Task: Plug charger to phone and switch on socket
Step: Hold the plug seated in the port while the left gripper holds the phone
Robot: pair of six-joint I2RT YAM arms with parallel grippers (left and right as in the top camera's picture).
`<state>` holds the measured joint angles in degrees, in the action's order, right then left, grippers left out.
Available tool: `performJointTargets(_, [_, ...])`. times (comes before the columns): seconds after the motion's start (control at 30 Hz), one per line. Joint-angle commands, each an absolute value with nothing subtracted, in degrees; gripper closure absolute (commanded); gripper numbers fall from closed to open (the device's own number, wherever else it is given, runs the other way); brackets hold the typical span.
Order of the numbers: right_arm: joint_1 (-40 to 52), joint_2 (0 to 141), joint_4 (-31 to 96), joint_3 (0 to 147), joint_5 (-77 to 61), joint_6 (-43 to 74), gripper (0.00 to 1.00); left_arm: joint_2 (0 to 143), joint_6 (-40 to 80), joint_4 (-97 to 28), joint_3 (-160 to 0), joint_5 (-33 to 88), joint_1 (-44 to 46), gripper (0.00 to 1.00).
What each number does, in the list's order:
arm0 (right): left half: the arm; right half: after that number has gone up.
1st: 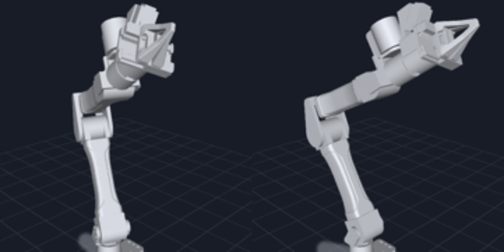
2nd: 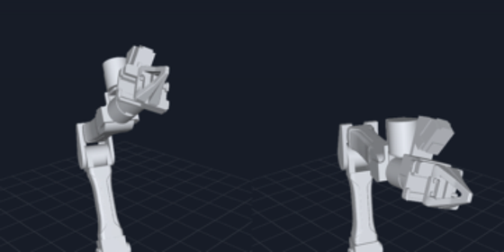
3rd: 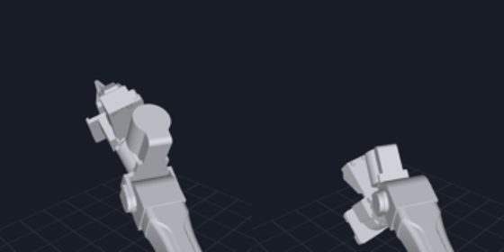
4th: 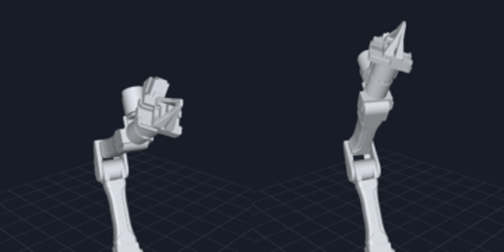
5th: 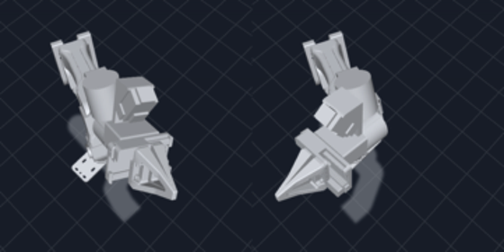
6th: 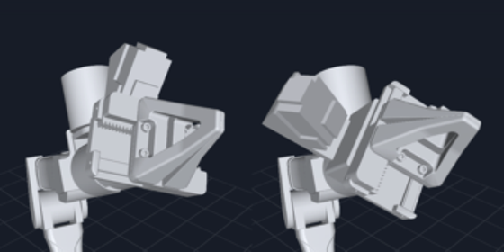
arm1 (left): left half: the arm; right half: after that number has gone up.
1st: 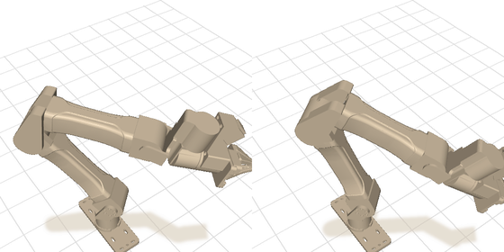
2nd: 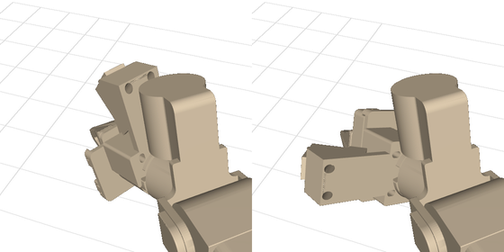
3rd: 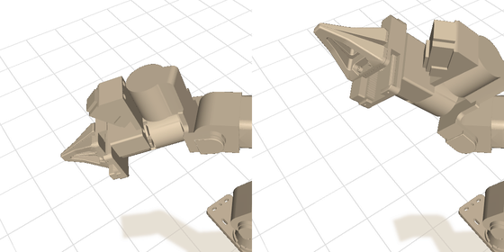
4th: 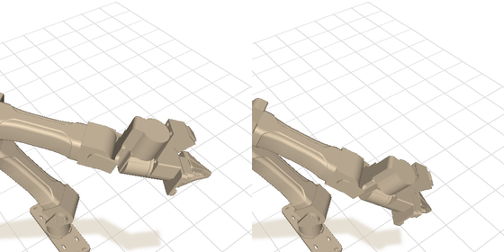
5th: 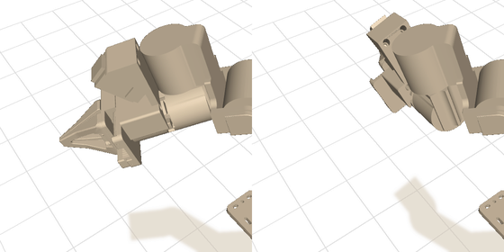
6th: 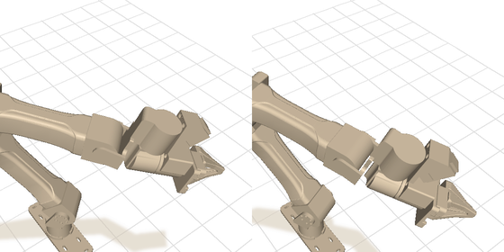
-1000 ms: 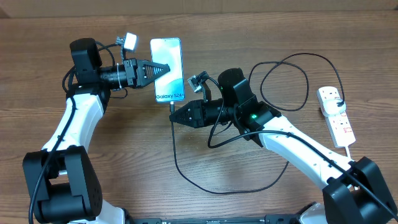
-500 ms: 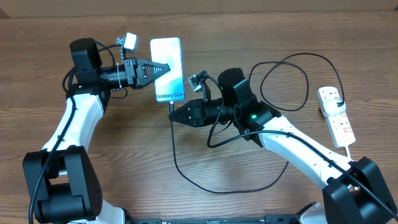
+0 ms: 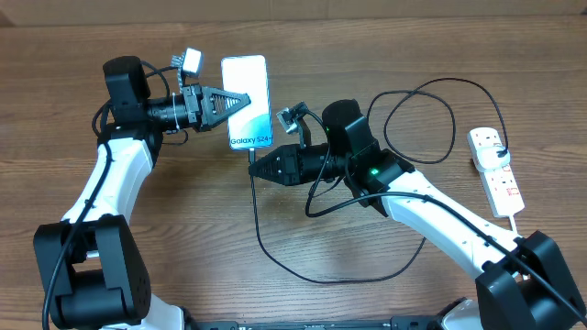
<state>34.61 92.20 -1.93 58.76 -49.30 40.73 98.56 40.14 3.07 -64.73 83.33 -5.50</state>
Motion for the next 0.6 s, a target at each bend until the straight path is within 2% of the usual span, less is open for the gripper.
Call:
performJointTargets(0.0, [34.4, 91.8, -2.9, 59.7, -46.2, 40.7, 0.96, 98.1, 40.2, 3.2, -65.0, 86.1, -5.2, 0.96])
performJointTargets(0.23, [34.3, 91.8, -3.5, 59.7, -40.9, 40.2, 0.96, 98.1, 38.5, 3.3, -65.0, 88.6, -5.2, 0.96])
performJointTargets(0.57, [34.3, 91.8, -10.5, 59.8, -41.6, 40.5, 0.95, 98.1, 36.7, 3.2, -65.0, 90.1, -4.8, 0.96])
